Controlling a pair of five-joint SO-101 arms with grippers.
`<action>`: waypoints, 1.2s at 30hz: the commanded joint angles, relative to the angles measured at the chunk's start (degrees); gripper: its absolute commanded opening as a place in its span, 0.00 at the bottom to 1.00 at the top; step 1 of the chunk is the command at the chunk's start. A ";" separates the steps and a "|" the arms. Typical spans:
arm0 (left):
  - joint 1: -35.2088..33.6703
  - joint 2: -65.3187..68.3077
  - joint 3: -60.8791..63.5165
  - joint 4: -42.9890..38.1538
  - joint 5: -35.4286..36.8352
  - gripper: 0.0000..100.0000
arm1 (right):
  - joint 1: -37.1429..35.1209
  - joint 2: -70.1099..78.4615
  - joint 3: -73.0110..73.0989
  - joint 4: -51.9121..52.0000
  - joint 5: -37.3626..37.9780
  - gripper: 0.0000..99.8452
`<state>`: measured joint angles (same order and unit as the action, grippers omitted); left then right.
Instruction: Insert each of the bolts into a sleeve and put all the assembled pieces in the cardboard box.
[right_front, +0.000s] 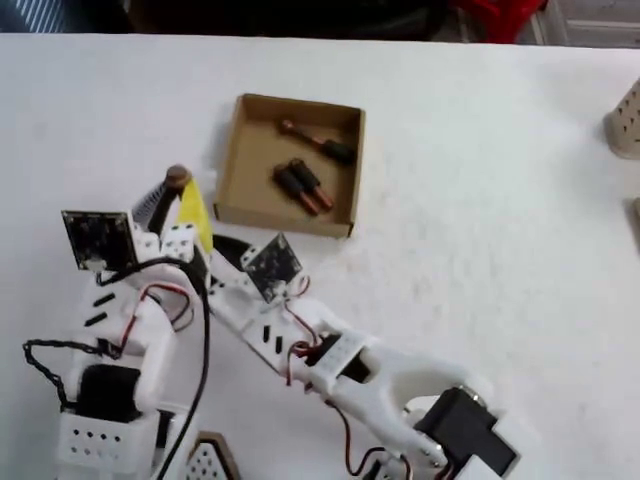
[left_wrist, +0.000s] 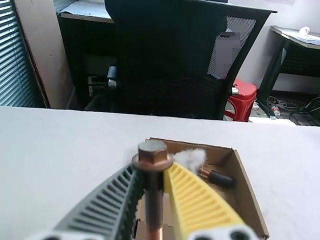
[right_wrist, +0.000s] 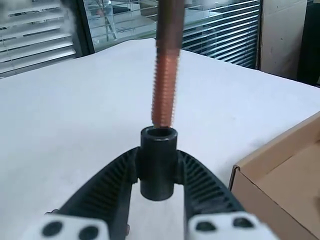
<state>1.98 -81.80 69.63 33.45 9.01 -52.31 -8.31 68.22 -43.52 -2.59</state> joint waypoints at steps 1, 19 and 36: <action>0.66 -0.84 -0.26 -2.55 0.35 0.02 | 0.48 -0.48 -1.93 0.13 -0.35 0.02; -2.68 13.93 -5.98 -4.75 0.70 0.02 | 1.36 -0.84 -2.02 0.13 -0.35 0.02; -2.33 6.64 0.79 -2.55 2.11 0.02 | 1.36 -1.01 -2.11 3.12 -0.26 0.02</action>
<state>-0.22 -70.46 69.80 30.81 10.42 -51.69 -8.31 68.22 -40.53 -2.59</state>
